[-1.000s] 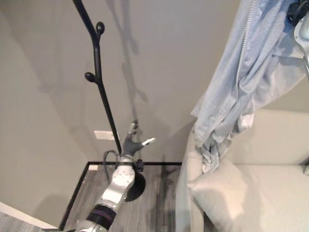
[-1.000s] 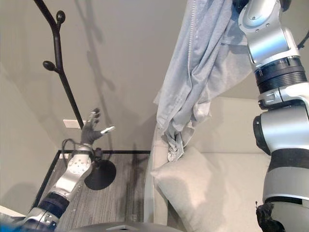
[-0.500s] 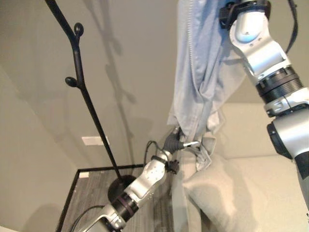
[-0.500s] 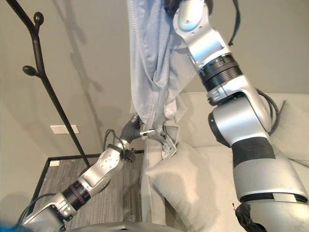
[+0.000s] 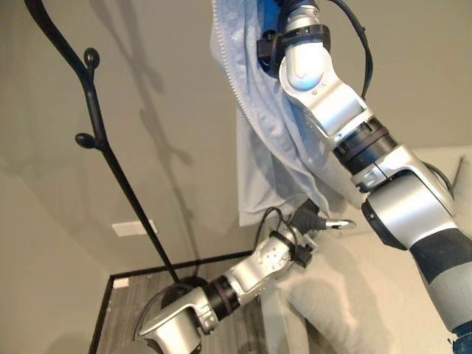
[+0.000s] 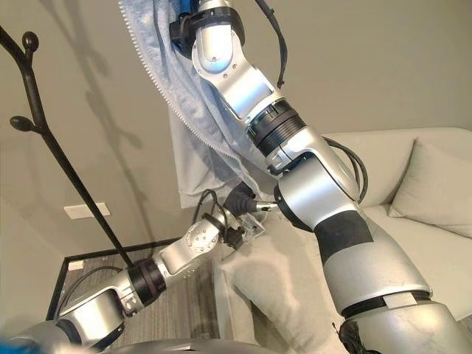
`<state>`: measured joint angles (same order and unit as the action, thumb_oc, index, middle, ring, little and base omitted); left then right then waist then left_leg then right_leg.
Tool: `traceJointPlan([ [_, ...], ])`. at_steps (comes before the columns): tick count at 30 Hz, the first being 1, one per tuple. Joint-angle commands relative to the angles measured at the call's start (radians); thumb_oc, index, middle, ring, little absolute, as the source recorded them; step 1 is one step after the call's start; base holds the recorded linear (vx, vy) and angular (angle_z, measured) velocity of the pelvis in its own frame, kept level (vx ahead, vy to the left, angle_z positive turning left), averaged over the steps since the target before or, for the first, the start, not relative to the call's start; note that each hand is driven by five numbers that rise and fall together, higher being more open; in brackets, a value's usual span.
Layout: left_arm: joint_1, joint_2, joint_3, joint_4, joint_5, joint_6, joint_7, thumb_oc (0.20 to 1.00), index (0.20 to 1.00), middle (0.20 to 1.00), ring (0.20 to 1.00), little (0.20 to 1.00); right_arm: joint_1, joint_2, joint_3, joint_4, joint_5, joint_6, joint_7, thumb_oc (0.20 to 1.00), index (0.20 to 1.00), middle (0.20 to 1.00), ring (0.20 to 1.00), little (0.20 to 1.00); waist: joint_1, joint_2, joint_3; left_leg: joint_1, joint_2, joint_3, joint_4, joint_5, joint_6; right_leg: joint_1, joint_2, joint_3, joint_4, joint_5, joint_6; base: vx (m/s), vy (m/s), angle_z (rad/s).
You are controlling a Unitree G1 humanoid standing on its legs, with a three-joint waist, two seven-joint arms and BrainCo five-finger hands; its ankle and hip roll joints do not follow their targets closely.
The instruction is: Hang the clothes on the sofa on the clothes rack.
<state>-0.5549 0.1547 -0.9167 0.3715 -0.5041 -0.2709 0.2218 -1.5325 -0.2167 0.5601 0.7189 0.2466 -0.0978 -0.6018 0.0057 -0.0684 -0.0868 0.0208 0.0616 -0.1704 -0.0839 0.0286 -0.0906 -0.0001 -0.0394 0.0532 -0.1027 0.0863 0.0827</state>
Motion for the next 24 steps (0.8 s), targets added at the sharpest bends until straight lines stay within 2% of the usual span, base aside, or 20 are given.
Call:
traceJointPlan([
  [1, -0.097, -0.073, 0.033, 0.168, 0.022, -0.003, 0.013, 0.2, 0.2, 0.2, 0.2, 0.2, -0.122, -0.013, -0.006, 0.09, 0.024, -0.052, -0.011, 0.2, 0.2, 0.2, 0.2, 0.2, 0.012, 0.005, -0.068, -0.044, -0.048, -0.102, -0.003, -0.036, 0.021, 0.005, 0.023, 0.1, 0.015, -0.075, 0.027, 0.01, 0.011, -0.04],
  [9, -0.031, 0.009, 0.156, 0.196, 0.09, 0.004, 0.097, 0.2, 0.2, 0.2, 0.2, 0.2, -0.068, -0.144, 0.007, -0.009, -0.014, -0.033, -0.011, 0.2, 0.2, 0.2, 0.2, 0.2, 0.03, 0.003, -0.063, -0.044, -0.05, -0.106, -0.003, -0.031, 0.02, 0.009, 0.022, 0.094, 0.015, -0.077, 0.028, 0.0, 0.001, 0.0],
  [10, 0.001, 0.035, 0.201, 0.174, 0.114, -0.002, 0.117, 0.2, 0.2, 0.2, 0.2, 0.2, -0.043, -0.211, -0.015, -0.068, -0.032, -0.036, -0.024, 0.2, 0.2, 0.2, 0.2, 0.2, 0.035, 0.003, -0.06, -0.044, -0.049, -0.108, -0.003, -0.032, 0.02, 0.01, 0.022, 0.092, 0.015, -0.078, 0.028, 0.0, 0.0, 0.0],
  [16, 0.149, 0.154, 0.384, -0.001, 0.204, 0.0, 0.172, 0.2, 0.2, 0.2, 0.2, 0.2, 0.074, -0.458, -0.14, -0.269, -0.108, -0.039, -0.079, 0.2, 0.2, 0.2, 0.2, 0.2, 0.064, -0.002, -0.057, -0.051, -0.051, -0.123, -0.003, -0.023, 0.021, 0.009, 0.021, 0.083, 0.015, -0.078, 0.03, 0.01, -0.001, 0.06],
  [19, 0.205, 0.218, 0.496, -0.1, 0.292, 0.007, 0.203, 0.2, 0.2, 0.2, 0.2, 0.2, 0.161, -0.562, -0.233, -0.364, -0.169, -0.036, -0.098, 0.2, 0.2, 0.2, 0.2, 0.2, 0.076, -0.002, -0.059, -0.052, -0.05, -0.129, -0.003, -0.024, 0.02, 0.011, 0.022, 0.079, 0.015, -0.083, 0.031, 0.02, -0.002, 0.09],
  [20, 0.229, 0.25, 0.564, -0.151, 0.343, 0.004, 0.222, 0.2, 0.2, 0.2, 0.2, 0.2, 0.204, -0.619, -0.271, -0.408, -0.211, -0.032, -0.1, 0.2, 0.2, 0.2, 0.2, 0.2, 0.084, 0.0, -0.059, -0.052, -0.05, -0.133, -0.003, -0.025, 0.02, 0.012, 0.021, 0.076, 0.015, -0.086, 0.031, 0.02, -0.005, 0.14],
  [21, 0.238, 0.255, 0.564, -0.162, 0.346, 0.011, 0.222, 0.2, 0.2, 0.2, 0.2, 0.2, 0.219, -0.617, -0.283, -0.419, -0.215, -0.027, -0.098, 0.2, 0.2, 0.2, 0.2, 0.2, 0.083, -0.004, -0.062, -0.051, -0.05, -0.134, -0.003, -0.026, 0.02, 0.013, 0.021, 0.075, 0.015, -0.086, 0.031, 0.03, -0.001, 0.14],
  [23, 0.26, 0.296, 0.679, -0.246, 0.425, 0.01, 0.255, 0.2, 0.2, 0.2, 0.2, 0.2, 0.307, -0.665, -0.337, -0.492, -0.291, -0.018, -0.076, 0.2, 0.2, 0.2, 0.2, 0.2, 0.092, 0.002, -0.063, -0.049, -0.049, -0.135, -0.003, -0.028, 0.019, 0.015, 0.021, 0.072, 0.015, -0.09, 0.031, 0.03, -0.001, 0.13],
  [24, 0.267, 0.3, 0.679, -0.253, 0.427, 0.014, 0.255, 0.2, 0.2, 0.2, 0.2, 0.2, 0.319, -0.662, -0.347, -0.501, -0.294, -0.015, -0.074, 0.2, 0.2, 0.2, 0.2, 0.2, 0.091, -0.001, -0.065, -0.049, -0.049, -0.135, -0.003, -0.029, 0.019, 0.016, 0.021, 0.072, 0.015, -0.091, 0.031, 0.06, -0.006, 0.09],
])
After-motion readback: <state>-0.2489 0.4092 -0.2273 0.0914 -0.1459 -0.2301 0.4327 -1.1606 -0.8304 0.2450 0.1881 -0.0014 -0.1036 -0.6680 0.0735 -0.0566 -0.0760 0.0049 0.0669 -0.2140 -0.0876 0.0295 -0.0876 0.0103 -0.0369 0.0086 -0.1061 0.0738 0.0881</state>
